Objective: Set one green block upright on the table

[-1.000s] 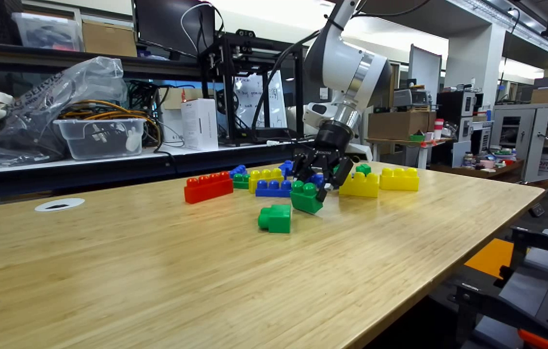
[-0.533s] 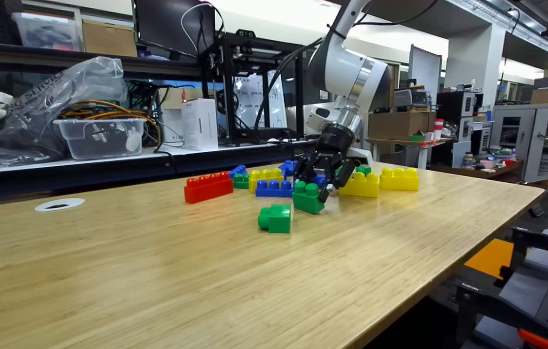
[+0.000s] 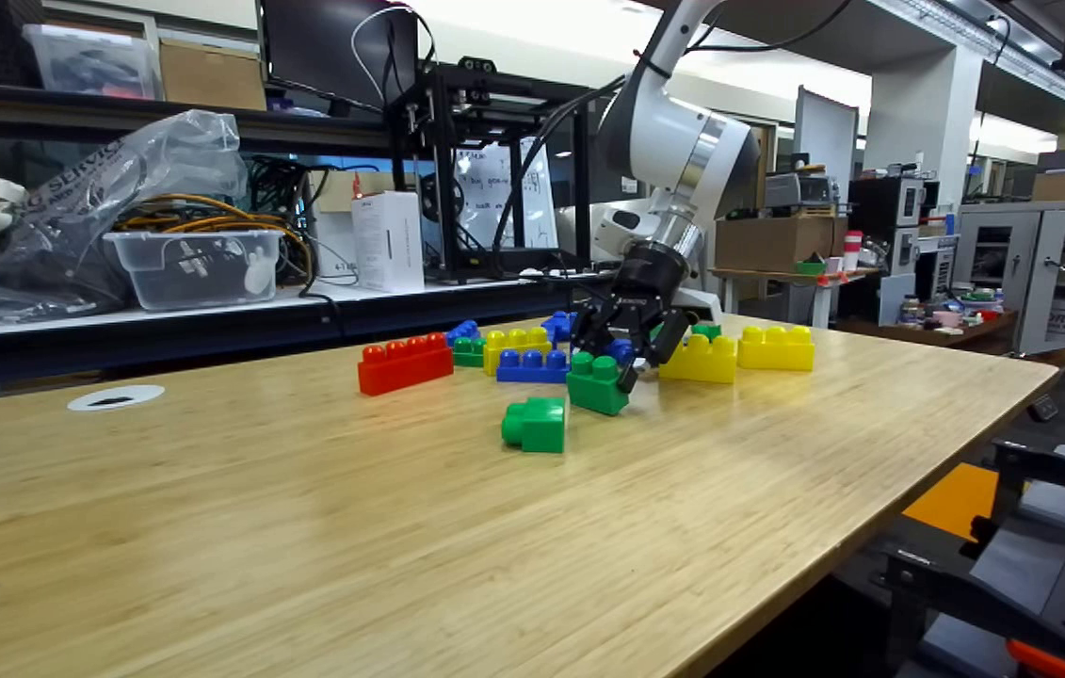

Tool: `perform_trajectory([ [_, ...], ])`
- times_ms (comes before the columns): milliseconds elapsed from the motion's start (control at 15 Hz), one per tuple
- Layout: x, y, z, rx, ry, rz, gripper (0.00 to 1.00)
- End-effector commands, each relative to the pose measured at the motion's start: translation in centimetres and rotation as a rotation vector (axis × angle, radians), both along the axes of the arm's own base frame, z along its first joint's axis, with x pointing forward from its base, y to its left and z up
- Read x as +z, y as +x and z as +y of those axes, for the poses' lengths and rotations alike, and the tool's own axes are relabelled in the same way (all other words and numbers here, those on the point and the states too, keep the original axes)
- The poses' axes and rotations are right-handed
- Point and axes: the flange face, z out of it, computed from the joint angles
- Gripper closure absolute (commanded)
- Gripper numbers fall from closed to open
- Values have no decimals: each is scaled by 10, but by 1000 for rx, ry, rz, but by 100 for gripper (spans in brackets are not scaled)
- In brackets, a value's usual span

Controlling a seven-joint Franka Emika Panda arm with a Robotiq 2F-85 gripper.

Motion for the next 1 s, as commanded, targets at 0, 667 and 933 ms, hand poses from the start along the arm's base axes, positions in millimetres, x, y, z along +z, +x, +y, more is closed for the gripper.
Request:
perform_trajectory([
  [0,-5,5,-3,27,48,-23,55],
  [667,-9,9,-3,72,72,-56,55],
  [933,-11,11,-4,81,84,-55,55],
])
